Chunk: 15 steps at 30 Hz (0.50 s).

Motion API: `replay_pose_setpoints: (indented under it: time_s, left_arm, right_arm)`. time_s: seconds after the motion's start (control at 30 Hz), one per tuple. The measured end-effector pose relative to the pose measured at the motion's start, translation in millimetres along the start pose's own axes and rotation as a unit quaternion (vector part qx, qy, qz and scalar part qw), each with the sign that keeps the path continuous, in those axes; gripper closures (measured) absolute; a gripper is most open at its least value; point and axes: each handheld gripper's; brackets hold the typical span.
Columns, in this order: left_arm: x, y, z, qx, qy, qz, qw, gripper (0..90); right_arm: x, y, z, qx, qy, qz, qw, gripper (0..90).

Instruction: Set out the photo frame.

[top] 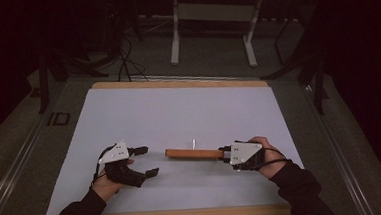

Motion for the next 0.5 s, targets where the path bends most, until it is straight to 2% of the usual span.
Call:
replay_pose_setpoints:
  time_s: [0.23, 0.27, 0.5]
  left_arm:
    - [3.3, 0.0, 0.7, 0.008, -0.007, -0.004, 0.9999, 11.4]
    - [3.6, 0.0, 1.1, 0.012, -0.008, -0.006, 0.9999, 11.5]
    - [3.9, 0.0, 2.9, 0.018, -0.012, -0.017, 0.9996, 11.4]
  right_arm:
    - [17.7, -5.1, 0.8, -0.003, -0.035, -0.026, 0.9991, 69.3]
    - [24.2, -7.3, 1.6, -0.005, -0.050, -0.035, 0.9981, 69.1]
    - [40.6, -14.9, 4.5, -0.010, -0.100, -0.053, 0.9935, 68.3]
Point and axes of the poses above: each handheld gripper's, and its own axes: y roughly backward along the jaws, z roughly out of its underside, x roughly to its right, and after that the axes turned 8 degrees about z, right-handed
